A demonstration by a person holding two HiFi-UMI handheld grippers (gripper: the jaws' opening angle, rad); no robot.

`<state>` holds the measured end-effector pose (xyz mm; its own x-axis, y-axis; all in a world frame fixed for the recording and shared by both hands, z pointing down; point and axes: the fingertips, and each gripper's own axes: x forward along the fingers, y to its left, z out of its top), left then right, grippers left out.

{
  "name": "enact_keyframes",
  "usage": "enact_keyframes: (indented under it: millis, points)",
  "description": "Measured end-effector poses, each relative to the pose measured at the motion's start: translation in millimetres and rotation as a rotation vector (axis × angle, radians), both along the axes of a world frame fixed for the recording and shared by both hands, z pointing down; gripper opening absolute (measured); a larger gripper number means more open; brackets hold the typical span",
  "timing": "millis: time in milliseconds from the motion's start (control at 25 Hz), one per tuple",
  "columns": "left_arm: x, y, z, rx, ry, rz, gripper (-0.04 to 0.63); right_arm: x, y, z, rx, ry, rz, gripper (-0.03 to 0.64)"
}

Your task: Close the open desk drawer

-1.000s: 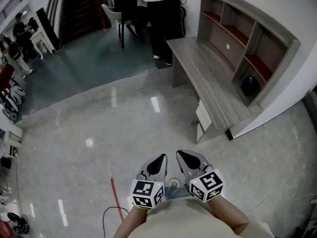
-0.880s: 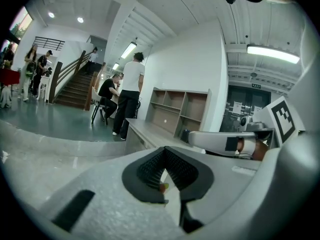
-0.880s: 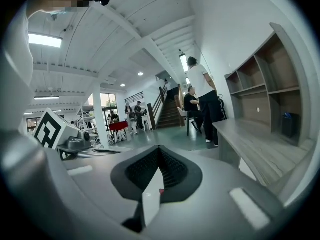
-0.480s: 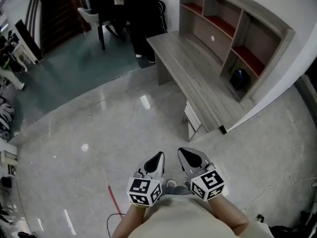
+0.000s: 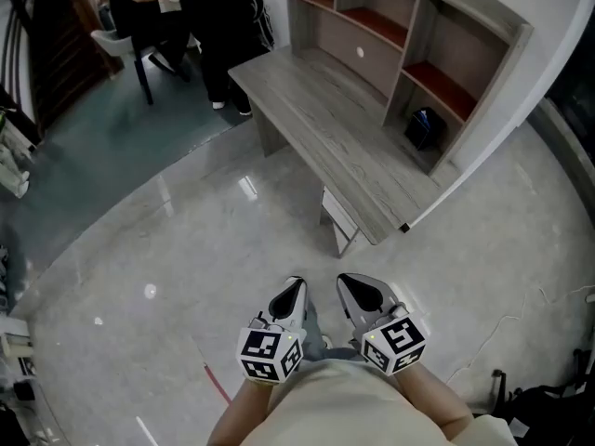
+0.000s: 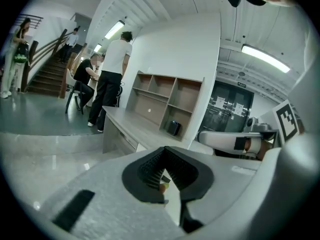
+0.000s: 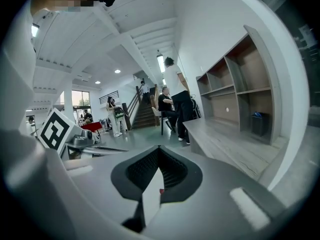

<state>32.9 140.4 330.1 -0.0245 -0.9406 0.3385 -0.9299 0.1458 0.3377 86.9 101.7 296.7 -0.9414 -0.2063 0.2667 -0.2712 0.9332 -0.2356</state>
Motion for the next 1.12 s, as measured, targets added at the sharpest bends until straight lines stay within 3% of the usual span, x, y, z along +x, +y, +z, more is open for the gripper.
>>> enact_keyframes:
  millis: [360, 1120]
  points:
    - [-40, -67, 16, -0.035, 0.008, 0.133, 0.008, -36, -61, 13, -0.005, 0.038, 0.105, 0.006]
    - [-107, -154, 69, -0.099, 0.141, 0.262, 0.008, -98, -138, 43, -0.073, 0.121, 0.223, 0.006]
